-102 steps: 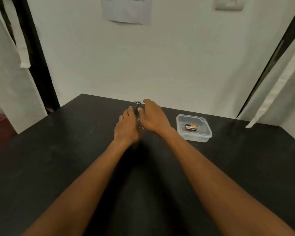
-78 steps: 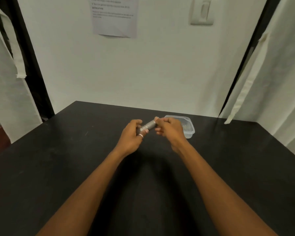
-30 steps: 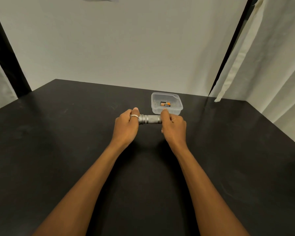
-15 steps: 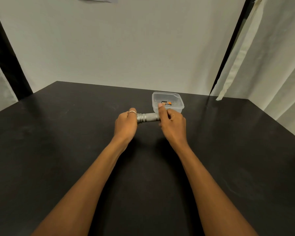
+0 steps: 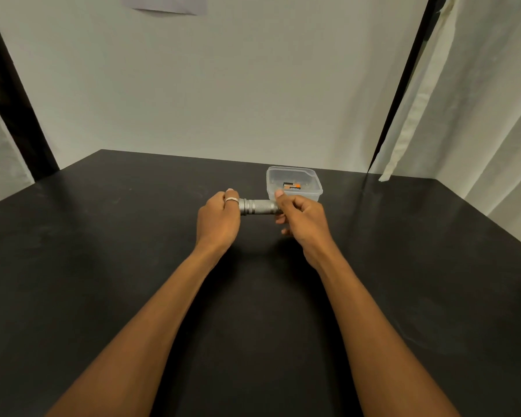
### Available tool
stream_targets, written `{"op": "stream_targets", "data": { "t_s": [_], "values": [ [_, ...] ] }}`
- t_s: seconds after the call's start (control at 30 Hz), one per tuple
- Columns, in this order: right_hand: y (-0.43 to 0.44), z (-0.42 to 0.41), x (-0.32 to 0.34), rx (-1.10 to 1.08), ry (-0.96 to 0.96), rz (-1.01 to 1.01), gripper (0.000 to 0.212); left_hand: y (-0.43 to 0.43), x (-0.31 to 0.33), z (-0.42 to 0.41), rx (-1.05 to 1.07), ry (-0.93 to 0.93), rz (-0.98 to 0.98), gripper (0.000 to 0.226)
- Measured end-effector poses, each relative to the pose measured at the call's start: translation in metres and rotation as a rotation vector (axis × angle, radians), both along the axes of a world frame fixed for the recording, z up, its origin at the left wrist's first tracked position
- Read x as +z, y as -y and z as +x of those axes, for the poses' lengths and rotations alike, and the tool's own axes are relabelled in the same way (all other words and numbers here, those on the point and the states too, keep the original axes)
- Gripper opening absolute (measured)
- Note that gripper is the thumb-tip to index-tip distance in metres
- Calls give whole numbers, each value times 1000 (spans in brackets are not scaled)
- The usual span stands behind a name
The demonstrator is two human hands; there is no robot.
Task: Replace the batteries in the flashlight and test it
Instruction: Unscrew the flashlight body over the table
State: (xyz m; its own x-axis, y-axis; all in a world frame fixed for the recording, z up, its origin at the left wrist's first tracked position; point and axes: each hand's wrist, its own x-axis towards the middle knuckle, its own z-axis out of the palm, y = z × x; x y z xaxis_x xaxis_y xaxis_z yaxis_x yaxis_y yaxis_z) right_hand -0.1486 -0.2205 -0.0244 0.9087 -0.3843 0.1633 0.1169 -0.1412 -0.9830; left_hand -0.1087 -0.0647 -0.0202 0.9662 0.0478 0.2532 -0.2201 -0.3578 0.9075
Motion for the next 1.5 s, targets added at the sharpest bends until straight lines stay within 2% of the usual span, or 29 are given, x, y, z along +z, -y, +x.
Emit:
{"op": "stream_targets", "data": {
  "t_s": [0.13,0.23,0.37,0.47,0.6,0.7,0.83,0.93,1.0,1.07,1.13,1.3,1.43,1.5],
  "values": [
    [1,-2,3,94,32,158,16,-1,-5,5,-15,-66,-96,41],
    [2,-2,3,185,45,274,16,-1,-6,7,-7,-101,-134,36],
    [5,-2,4,222,53,331,18,-2,-6,8,-12,-123,-144,34],
    [2,-1,4,134,-6,262,20,-3,-6,8,-24,-123,-141,34],
    [-3,1,3,-2,-103,127,46,-5,-6,8,-28,-133,-156,32],
    [-1,0,2,21,-77,131,36,-5,-5,7,-29,-147,-155,33],
    [4,0,4,195,-12,337,15,-5,-5,9,-16,-177,-205,33],
    [6,0,4,270,-8,423,18,-6,-6,12,-11,-180,-226,32],
    [2,-1,6,198,-56,388,14,-5,-7,13,-19,-173,-210,33],
    [-1,0,6,88,-102,304,28,-4,-8,13,-23,-168,-190,34],
    [-2,0,6,54,-121,267,31,-4,-9,13,-21,-167,-176,34],
    [1,-5,8,151,-54,367,6,-4,-11,15,-23,-169,-182,34],
    [0,-4,8,153,-32,380,10,-4,-11,15,-20,-164,-178,35],
    [-2,-2,7,74,-98,287,26,-4,-11,16,-18,-158,-158,35]
  ]
}}
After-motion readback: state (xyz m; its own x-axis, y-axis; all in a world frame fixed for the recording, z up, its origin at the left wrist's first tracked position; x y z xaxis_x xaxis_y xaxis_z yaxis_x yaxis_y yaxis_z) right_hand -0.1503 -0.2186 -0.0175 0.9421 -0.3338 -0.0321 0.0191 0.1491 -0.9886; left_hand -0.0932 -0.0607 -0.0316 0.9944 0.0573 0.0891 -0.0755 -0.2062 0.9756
